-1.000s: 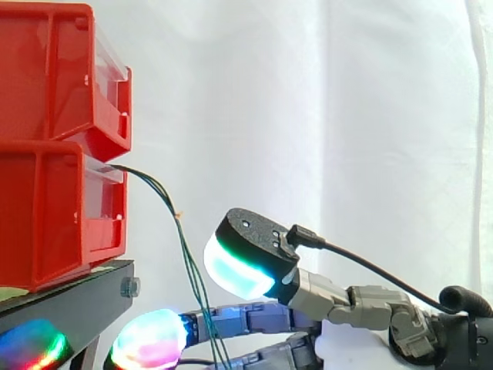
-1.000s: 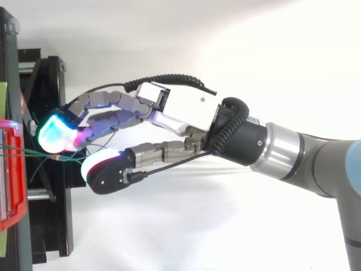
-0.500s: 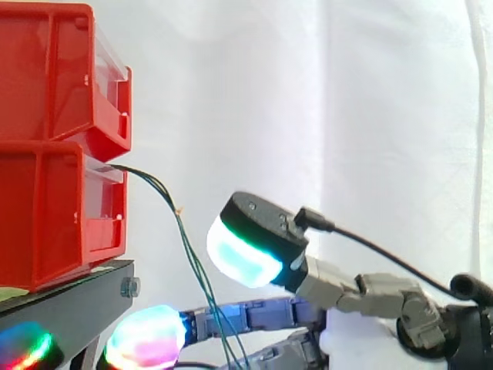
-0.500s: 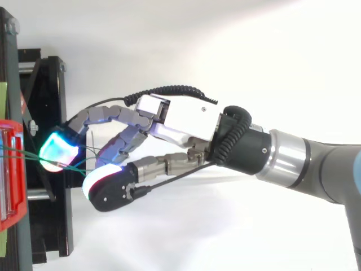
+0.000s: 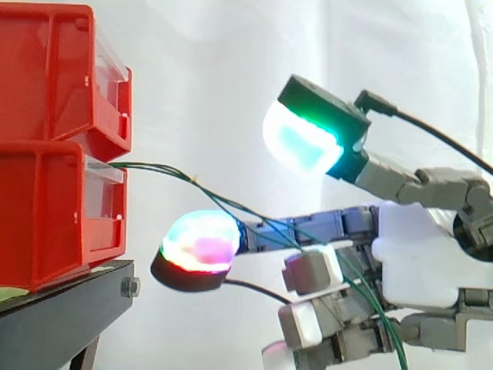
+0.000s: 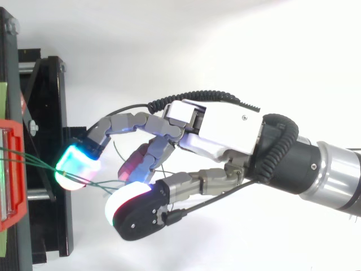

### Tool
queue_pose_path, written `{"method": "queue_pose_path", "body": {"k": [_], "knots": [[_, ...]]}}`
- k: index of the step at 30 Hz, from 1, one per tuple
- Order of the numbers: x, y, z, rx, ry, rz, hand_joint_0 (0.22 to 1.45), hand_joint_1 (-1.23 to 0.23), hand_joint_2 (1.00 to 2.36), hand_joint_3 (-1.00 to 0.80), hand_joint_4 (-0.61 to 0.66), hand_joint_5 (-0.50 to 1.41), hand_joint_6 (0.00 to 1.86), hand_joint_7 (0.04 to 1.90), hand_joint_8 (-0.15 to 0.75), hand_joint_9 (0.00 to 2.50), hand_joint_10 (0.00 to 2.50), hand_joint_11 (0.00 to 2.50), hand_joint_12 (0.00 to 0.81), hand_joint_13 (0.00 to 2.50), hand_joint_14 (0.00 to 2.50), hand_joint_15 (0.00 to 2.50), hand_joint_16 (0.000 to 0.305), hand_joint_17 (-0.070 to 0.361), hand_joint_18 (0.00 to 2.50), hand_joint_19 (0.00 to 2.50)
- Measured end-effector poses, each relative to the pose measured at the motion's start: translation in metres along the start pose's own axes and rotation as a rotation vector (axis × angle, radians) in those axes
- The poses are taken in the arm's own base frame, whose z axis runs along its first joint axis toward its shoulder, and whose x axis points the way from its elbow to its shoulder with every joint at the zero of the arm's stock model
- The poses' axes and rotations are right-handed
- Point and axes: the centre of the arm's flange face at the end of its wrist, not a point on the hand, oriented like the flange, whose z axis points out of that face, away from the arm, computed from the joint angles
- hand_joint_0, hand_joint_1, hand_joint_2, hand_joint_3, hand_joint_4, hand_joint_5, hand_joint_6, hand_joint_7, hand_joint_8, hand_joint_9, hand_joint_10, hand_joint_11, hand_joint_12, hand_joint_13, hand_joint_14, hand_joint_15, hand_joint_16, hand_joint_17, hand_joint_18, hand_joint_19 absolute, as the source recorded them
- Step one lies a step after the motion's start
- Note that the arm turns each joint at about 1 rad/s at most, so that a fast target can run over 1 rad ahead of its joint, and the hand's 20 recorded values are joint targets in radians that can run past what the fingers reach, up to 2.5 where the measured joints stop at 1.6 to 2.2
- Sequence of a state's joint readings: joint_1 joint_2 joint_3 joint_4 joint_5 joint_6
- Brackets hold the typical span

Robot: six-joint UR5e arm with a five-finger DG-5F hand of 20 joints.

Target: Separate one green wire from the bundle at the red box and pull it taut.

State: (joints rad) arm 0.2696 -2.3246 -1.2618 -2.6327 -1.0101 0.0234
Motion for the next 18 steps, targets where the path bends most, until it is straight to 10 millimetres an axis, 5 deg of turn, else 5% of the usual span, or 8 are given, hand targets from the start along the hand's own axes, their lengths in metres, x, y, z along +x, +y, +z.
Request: {"method": "queue_pose_path", "body": {"k": [11,18], "knots": [[0.004,0.022,0.008,0.007,-0.04,-0.009,0.56,-0.68,1.0,-0.49,0.15,-0.16,0.5,0.96,0.258,1.23,0.02,1.08,0.368,1.16,0.03,0.73,0.05,0.113,0.77,0.5],[0.006,0.007,0.011,0.007,-0.039,-0.013,0.58,-0.69,1.0,-0.47,0.14,-0.14,0.5,1.07,0.26,1.19,0.02,1.14,0.365,1.14,0.03,0.73,0.049,0.111,0.76,0.51]]}}
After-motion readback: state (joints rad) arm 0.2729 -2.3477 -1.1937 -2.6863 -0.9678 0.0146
